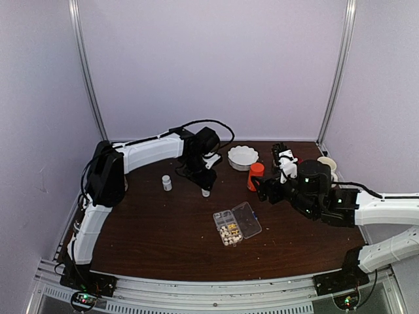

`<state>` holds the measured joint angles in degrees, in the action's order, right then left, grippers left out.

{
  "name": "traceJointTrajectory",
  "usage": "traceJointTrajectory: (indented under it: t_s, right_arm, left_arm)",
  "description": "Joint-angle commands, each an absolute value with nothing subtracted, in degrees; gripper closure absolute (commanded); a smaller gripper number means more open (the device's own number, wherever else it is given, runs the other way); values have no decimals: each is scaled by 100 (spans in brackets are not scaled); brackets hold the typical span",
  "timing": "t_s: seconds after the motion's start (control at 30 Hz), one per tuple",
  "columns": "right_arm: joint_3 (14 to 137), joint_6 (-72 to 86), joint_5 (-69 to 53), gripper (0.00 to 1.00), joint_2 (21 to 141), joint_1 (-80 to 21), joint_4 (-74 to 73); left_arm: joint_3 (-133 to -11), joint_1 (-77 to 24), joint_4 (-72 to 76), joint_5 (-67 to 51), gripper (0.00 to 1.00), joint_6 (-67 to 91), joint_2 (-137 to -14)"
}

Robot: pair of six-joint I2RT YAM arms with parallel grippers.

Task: Sort the pills into containers
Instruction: Place the pill bottle at the center of the board.

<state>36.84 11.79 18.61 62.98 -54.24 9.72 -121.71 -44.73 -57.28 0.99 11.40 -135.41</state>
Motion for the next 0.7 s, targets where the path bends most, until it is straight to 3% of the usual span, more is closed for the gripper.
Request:
traceJointTrajectory:
  t_s: [0.0,0.23,0.53,0.67]
  right_arm:
    - [4066,1115,1848,15,6351,-5396,941]
    - [3962,1056,1886,15,6104,-5396,945]
    - [4054,1115,1820,15,6132,-5399,907]
    - [4091,1097,1777,15,6227,-5396,979]
  left_arm:
    - [-12069,-4438,-5713,139,36,1115,-13447]
    - [-11362,-4438,-5212,974,4,1168,-12555]
    - [-9915,-3764,-4751,1210,3,1347,-11208]
    - [-9564,-3349,-4700,950,14,1291,-11056]
